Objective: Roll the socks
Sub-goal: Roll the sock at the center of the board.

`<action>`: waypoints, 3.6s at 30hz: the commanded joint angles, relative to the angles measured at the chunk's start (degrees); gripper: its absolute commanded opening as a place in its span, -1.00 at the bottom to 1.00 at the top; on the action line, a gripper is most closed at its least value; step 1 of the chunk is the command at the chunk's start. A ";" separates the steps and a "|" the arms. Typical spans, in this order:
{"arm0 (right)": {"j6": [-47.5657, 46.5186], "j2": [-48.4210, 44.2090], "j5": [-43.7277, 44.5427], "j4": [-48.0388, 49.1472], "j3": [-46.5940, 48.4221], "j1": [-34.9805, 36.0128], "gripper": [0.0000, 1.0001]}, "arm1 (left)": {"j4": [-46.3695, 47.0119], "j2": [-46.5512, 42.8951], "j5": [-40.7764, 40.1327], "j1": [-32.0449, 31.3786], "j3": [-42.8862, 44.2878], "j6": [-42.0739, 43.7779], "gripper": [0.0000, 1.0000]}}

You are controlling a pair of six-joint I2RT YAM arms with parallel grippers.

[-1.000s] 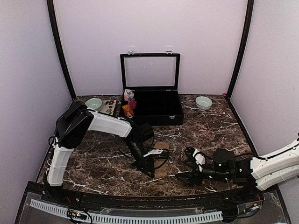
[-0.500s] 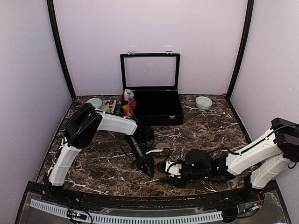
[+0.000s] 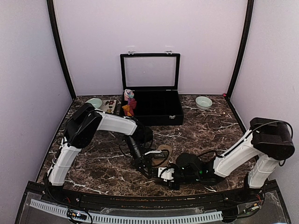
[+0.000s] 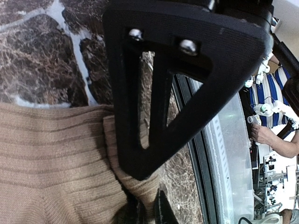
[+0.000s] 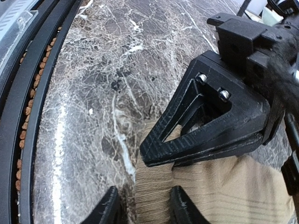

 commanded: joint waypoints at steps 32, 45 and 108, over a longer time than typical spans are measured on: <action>23.41 6.82 -11.33 -9.18 0.12 -3.02 -1.00 | 39.04 -49.68 -46.25 19.23 -29.75 -22.86 0.98; 49.87 12.70 -26.56 -5.76 -1.14 -10.21 -1.00 | 39.98 -57.21 -32.92 1.11 -46.37 -7.08 0.97; 57.78 11.33 -25.40 -12.16 -1.28 -14.44 -0.35 | 45.16 -31.99 -50.55 -16.78 -39.92 -1.61 -1.00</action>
